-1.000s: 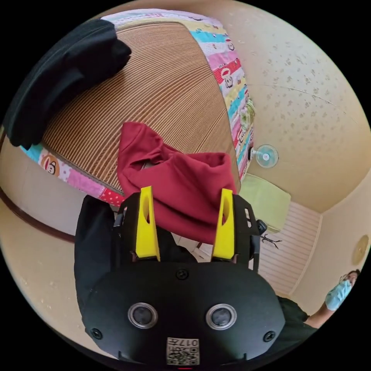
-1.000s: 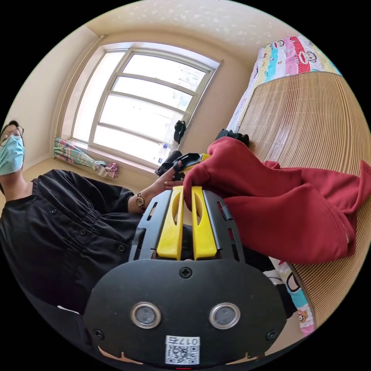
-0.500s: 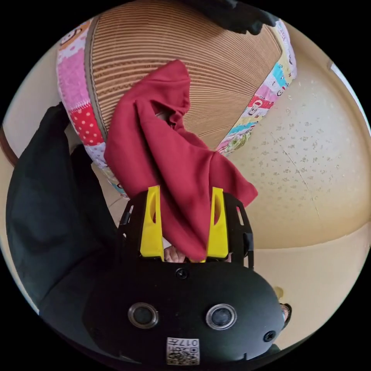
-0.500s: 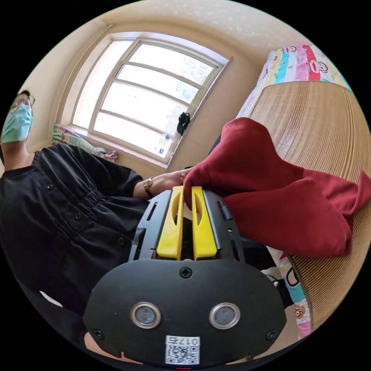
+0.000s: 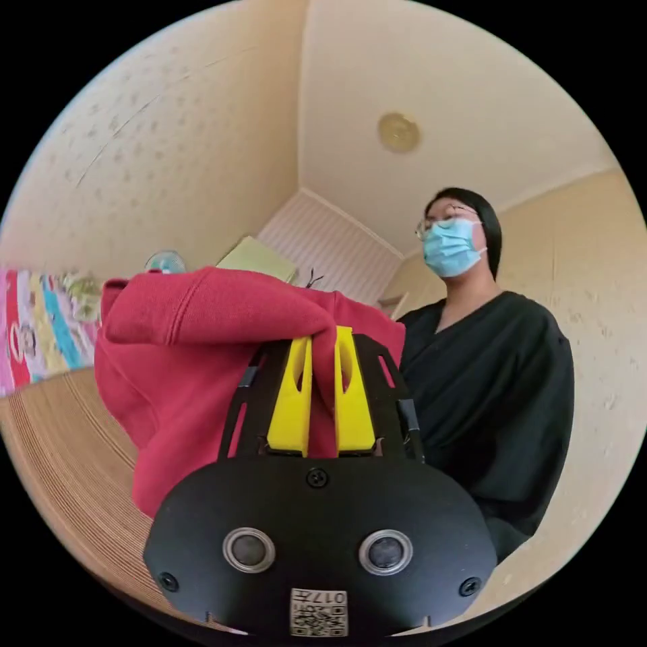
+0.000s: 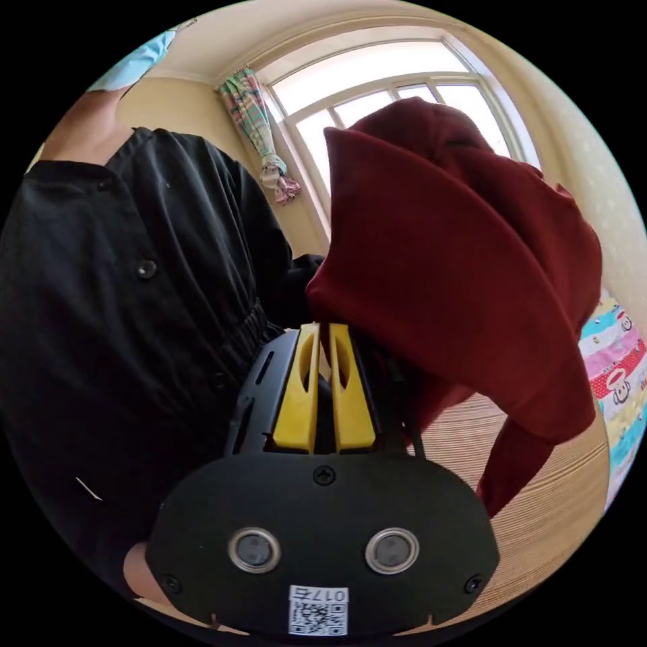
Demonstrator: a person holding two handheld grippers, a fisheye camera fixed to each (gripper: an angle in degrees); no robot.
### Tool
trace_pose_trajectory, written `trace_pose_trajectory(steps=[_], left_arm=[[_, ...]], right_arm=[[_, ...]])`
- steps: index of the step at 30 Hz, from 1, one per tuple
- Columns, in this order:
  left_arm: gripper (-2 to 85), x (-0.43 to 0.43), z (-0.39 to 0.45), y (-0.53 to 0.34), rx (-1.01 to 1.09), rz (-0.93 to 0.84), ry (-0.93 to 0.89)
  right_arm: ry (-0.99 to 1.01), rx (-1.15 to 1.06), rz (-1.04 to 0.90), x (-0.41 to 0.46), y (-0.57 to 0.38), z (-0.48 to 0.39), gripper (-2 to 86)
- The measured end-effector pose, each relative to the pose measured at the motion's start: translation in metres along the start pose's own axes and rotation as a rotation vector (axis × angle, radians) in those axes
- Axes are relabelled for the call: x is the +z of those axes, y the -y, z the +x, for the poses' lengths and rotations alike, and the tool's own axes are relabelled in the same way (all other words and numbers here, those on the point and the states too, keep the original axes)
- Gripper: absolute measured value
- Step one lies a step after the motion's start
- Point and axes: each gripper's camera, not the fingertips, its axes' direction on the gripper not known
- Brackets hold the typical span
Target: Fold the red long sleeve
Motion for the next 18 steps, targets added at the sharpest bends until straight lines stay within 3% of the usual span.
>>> trace_pose_trajectory(steps=[4,7,8,11,14,18], left_arm=[[5.3,0.043,0.038,-0.003,0.298,0.179,-0.402],[5.3,0.083,0.033,-0.019,0.257,0.272,-0.574],[5.2,0.093,0.033,-0.024,0.249,0.281,-0.583],[5.0,0.148,0.036,-0.048,0.137,0.234,-0.574],[5.0,0.178,0.05,-0.072,0.073,0.185,-0.471],[5.0,0.165,0.077,-0.1,-0.05,0.168,-0.31]], right_arm=[[-0.209,0.103,0.162,-0.082,-0.033,-0.009,6.6],[-0.365,0.312,0.284,-0.126,-0.049,0.005,17.7],[-0.333,0.371,0.321,-0.129,-0.051,0.016,20.3],[0.018,0.321,0.295,-0.084,-0.03,0.038,19.7],[0.266,0.199,0.179,-0.03,-0.004,0.033,7.2],[0.02,0.231,0.393,-0.077,-0.007,0.017,1.9]])
